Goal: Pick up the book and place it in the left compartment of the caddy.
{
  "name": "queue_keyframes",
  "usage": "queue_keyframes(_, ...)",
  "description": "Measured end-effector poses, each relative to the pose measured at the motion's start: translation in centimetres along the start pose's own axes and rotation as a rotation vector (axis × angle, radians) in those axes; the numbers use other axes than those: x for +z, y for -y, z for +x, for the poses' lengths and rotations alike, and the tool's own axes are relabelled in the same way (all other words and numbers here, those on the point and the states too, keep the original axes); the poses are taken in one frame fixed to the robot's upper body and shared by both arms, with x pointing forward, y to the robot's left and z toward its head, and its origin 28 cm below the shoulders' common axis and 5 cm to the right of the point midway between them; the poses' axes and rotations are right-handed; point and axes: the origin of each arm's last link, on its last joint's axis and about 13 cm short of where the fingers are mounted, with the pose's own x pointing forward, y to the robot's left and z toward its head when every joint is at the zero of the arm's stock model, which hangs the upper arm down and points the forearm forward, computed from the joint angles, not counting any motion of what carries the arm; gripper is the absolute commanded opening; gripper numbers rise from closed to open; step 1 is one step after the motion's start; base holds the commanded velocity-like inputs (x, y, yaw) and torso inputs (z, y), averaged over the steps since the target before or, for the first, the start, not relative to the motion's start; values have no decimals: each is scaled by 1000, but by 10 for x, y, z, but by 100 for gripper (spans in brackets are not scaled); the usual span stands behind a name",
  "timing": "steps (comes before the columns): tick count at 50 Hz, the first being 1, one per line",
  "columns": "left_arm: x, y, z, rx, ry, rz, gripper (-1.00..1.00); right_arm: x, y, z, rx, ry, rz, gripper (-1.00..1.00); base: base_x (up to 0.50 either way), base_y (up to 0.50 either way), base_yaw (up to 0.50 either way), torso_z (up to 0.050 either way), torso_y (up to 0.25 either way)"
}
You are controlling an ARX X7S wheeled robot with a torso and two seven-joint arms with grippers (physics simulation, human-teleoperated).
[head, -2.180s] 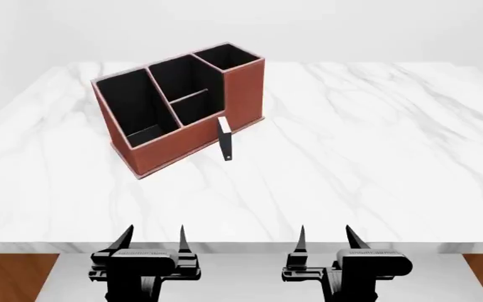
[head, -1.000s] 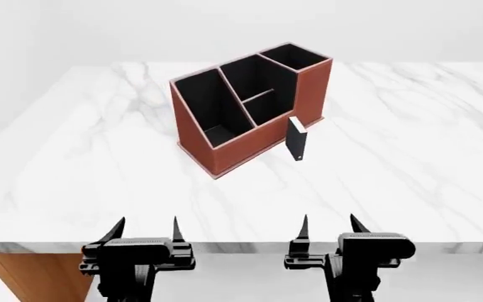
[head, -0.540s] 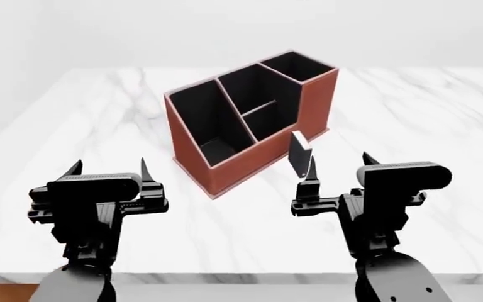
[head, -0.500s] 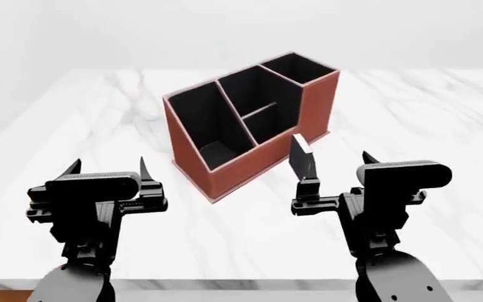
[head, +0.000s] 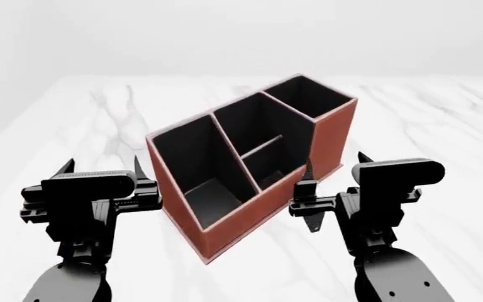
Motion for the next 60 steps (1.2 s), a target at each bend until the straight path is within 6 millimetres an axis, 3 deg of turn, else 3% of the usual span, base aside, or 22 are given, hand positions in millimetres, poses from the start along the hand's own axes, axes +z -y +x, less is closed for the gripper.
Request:
queue_keyframes(19, -1, -1, -1, 8, 0, 1, 100, 4, 4, 5, -26, -44, -8, 100, 105, 0, 0, 0, 1)
queue_keyframes(36, 0, -2, -1, 12, 4, 0, 100, 38, 32, 9, -29, -271, -62, 100, 0, 0, 0, 0, 0)
queue_keyframes(45, 0, -3, -1, 15, 3, -1, 100, 36, 42, 11, 4, -449, -51, 100, 0, 0, 0, 0, 0)
queue_keyframes(60, -2, -3, -1, 17, 0, -1, 100, 23, 48, 11, 38, -581, -56, 100, 0, 0, 0, 0, 0)
